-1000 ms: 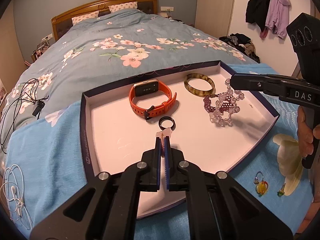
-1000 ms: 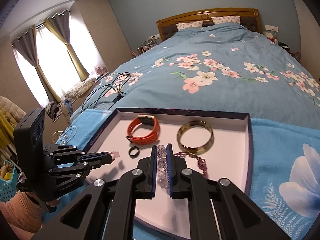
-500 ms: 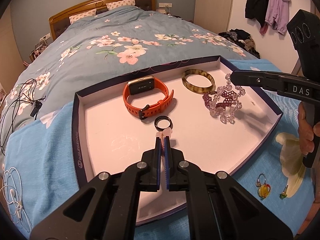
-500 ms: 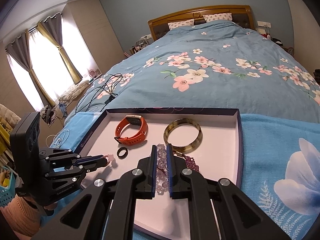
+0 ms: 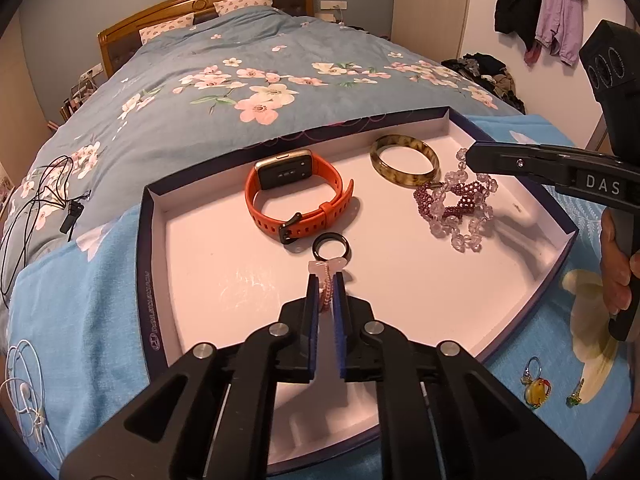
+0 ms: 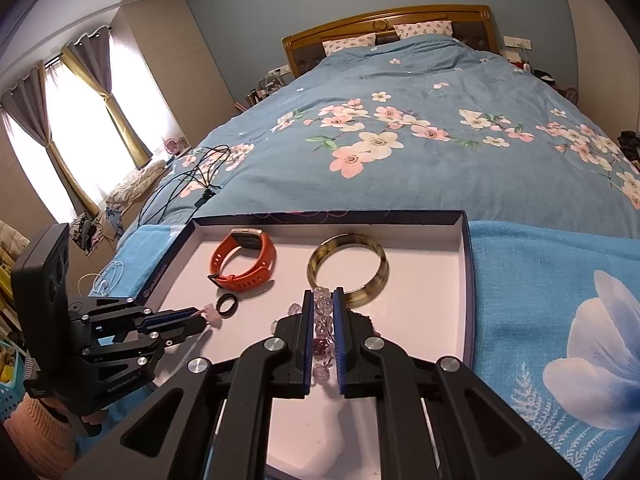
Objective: Organize jewelry
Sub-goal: 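Carry the pink hair tie and clear bracelet into the box lid and open both tools, then lift both open tools away from the box lid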
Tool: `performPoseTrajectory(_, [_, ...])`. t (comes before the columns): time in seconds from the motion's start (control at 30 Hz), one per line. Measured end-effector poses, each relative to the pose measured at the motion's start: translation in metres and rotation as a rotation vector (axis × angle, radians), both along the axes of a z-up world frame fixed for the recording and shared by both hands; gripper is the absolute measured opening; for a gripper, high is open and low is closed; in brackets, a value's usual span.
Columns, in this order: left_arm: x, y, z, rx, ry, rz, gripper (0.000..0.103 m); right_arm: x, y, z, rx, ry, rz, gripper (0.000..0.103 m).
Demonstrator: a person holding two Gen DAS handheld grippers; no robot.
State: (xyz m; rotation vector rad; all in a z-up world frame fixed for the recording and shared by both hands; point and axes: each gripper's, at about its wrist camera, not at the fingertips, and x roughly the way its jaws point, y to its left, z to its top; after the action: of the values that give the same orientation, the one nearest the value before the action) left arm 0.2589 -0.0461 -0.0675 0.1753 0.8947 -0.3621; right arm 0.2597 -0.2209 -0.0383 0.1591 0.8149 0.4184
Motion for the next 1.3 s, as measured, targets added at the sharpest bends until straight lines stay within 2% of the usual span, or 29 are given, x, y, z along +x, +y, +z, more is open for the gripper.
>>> performPoseTrajectory(0.1, [0.001,0.001,0.001,-0.005,0.0,0.007,0.011,0.001,0.0,-0.002,-0.005,0.007,-0.008,0.01])
performPoseTrajectory(0.2, [-0.002,0.004,0.005,-0.013,-0.014,0.015,0.02,0.002,-0.001,-0.004,-0.005,0.012,-0.019,0.01])
performPoseTrajectory(0.33, [-0.009,0.011,0.014,-0.037,-0.033,0.028,0.027,0.0,-0.004,-0.001,-0.01,0.001,-0.037,0.011])
performPoseTrajectory(0.47, [-0.025,0.019,0.025,-0.042,-0.07,0.034,0.031,-0.007,-0.005,0.007,-0.025,-0.021,-0.043,0.019])
performPoseTrajectory(0.6, [-0.048,0.031,0.038,-0.06,-0.115,0.042,0.035,-0.029,0.0,0.022,-0.059,-0.074,-0.011,0.022])
performPoseTrajectory(0.67, [-0.063,0.036,0.044,-0.083,-0.133,0.037,0.036,-0.041,0.004,0.026,-0.066,-0.089,0.012,0.027])
performPoseTrajectory(0.8, [-0.088,0.042,0.05,-0.087,-0.169,0.038,0.042,-0.072,0.017,0.033,-0.087,-0.113,0.1,0.03])
performPoseTrajectory(1.0, [-0.117,0.045,0.044,-0.083,-0.182,0.024,0.045,-0.116,0.03,0.022,-0.126,-0.094,0.192,0.03])
performPoseTrajectory(1.1, [-0.131,0.046,0.037,-0.068,-0.17,0.014,0.046,-0.13,0.032,0.013,-0.158,-0.078,0.197,0.03])
performPoseTrajectory(1.2, [-0.144,0.047,0.03,-0.062,-0.161,0.007,0.052,-0.139,0.031,0.004,-0.145,-0.05,0.2,0.03])
performPoseTrajectory(1.3, [-0.153,0.046,0.023,-0.071,-0.141,0.004,0.052,-0.146,0.032,-0.007,-0.132,-0.02,0.2,0.03])
